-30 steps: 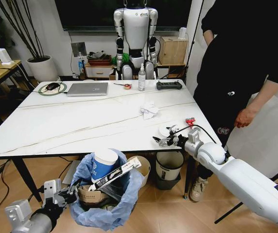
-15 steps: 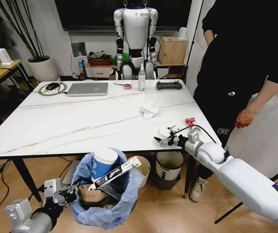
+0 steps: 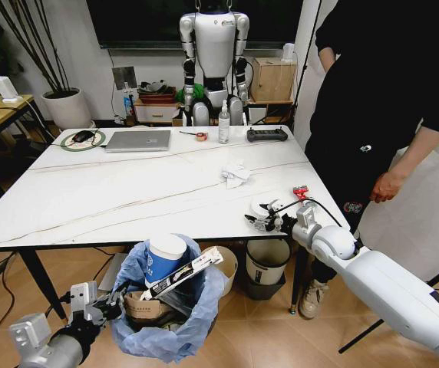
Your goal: Pick up the trash bin and place the trash from the table into it.
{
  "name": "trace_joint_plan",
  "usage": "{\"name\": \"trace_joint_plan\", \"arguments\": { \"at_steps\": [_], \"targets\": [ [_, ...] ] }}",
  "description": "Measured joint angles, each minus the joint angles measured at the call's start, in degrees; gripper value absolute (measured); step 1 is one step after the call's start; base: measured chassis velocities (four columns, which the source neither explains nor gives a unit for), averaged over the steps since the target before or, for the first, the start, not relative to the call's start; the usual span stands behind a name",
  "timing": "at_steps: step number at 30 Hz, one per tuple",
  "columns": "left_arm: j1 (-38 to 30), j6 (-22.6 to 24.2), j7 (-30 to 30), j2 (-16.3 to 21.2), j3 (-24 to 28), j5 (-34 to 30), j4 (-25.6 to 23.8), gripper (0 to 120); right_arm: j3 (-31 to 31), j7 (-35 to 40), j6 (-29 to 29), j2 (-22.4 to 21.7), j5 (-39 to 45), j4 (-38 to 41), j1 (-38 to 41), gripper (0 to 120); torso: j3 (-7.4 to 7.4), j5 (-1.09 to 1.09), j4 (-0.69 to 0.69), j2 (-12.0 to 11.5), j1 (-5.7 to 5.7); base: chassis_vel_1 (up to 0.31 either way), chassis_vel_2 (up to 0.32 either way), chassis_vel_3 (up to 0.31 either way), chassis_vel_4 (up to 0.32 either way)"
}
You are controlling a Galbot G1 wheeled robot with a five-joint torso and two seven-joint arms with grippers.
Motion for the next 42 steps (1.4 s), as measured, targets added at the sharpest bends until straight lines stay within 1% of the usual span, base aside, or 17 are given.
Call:
{"name": "trace_joint_plan", "arguments": {
  "at_steps": [1,3,4,6,7,10,12,15,22,28,29,32,34,36,37,39,42],
  "targets": [
    [0.0,0.0,0.0,0.0,0.1,0.0,0.0,0,0.1,0.0,0.0,-0.1,-0.1,0.0,0.0,39,0.00,-0.01,0.00,0.0,0.00,0.000,0.000,0.000,0.000],
    [0.0,0.0,0.0,0.1,0.1,0.0,0.0,0,0.1,0.0,0.0,-0.1,-0.1,0.0,0.0,32,0.00,0.00,0.00,0.0,0.00,0.000,0.000,0.000,0.000],
    [-0.1,0.0,0.0,0.1,0.1,0.0,0.1,0,0.2,0.0,0.0,-0.2,-0.1,0.0,0.0,26,0.00,0.00,0.00,0.0,0.00,0.000,0.000,0.000,0.000],
    [-0.1,0.0,0.0,0.1,0.2,0.0,0.1,0,0.2,0.0,0.0,-0.3,-0.1,0.0,0.0,19,0.00,0.00,0.00,0.0,0.00,0.000,0.000,0.000,0.000],
    [-0.1,0.0,0.0,0.1,0.2,0.0,0.1,0,0.2,0.0,0.0,-0.3,-0.1,0.0,0.0,19,0.00,0.00,0.00,0.0,0.00,0.000,0.000,0.000,0.000],
    [-0.3,0.0,0.0,0.1,0.4,0.0,0.1,0,0.4,0.0,0.0,-0.4,0.0,0.2,0.0,6,0.00,-0.01,0.00,0.0,0.00,0.000,0.000,0.000,0.000],
    [-0.3,0.0,-0.1,0.2,0.6,0.0,0.1,0,0.6,-0.1,0.0,-0.6,0.0,0.3,-0.1,0,0.00,-0.01,0.00,0.0,0.00,0.000,0.000,0.000,0.000],
    [-0.4,0.0,-0.1,0.2,0.8,0.0,0.1,0,1.2,-0.3,0.1,-0.6,-0.1,0.5,-0.5,0,0.00,0.00,0.01,0.0,0.00,0.000,0.000,0.000,0.000],
    [-0.3,-0.1,-0.1,0.6,1.6,0.1,0.0,0,6.6,-1.5,1.5,-1.6,1.3,3.1,-1.8,0,0.00,0.01,0.00,0.0,0.00,0.000,0.000,0.000,0.000],
    [-1.2,-0.1,-1.3,1.7,2.2,-0.4,0.2,0,15.5,-1.9,1.7,-6.0,8.1,12.2,-6.0,0,0.00,0.00,0.01,0.0,0.00,0.000,0.000,0.000,0.000],
    [-1.2,-0.1,-1.3,1.7,2.2,-0.4,0.2,0,15.5,-1.9,1.7,-6.0,8.1,12.2,-6.0,0,0.00,0.00,0.01,0.0,0.00,0.000,0.000,0.000,0.000],
    [-1.3,-0.1,-2.2,2.2,3.0,-0.6,0.4,0,19.7,-2.0,2.7,-10.1,9.9,18.3,-11.4,0,0.00,0.00,-0.01,0.0,0.00,0.000,0.000,0.000,0.000],
    [-1.3,-0.1,-2.3,2.2,3.1,-0.6,0.4,0,20.4,-2.0,3.0,-10.8,10.1,19.2,-12.4,0,0.00,0.01,-0.01,0.0,0.00,0.000,0.000,0.000,0.000],
    [-1.4,-0.1,-2.4,2.3,3.3,-0.8,0.4,0,22.2,-2.2,4.1,-12.4,11.0,21.8,-14.8,0,0.00,0.00,-0.02,0.0,0.00,0.000,0.000,0.000,0.000],
    [-1.5,-0.1,-2.5,2.4,3.4,-0.9,0.3,0,24.2,-2.3,5.0,-13.6,12.3,24.4,-16.9,0,0.00,0.01,-0.01,0.0,0.00,0.000,0.000,0.000,0.000],
    [-1.5,-0.1,-2.6,2.6,3.4,-1.1,0.1,0,26.6,-2.5,5.8,-14.8,14.3,27.8,-18.8,0,0.00,0.00,-0.01,0.0,0.00,0.000,0.000,0.000,0.000],
    [-1.4,-0.1,-2.7,2.7,3.4,-1.2,0.0,0,28.4,-2.6,6.3,-15.7,16.2,30.8,-20.0,0,0.00,0.00,0.00,0.0,0.00,0.000,0.000,0.000,0.000]
  ]
}}
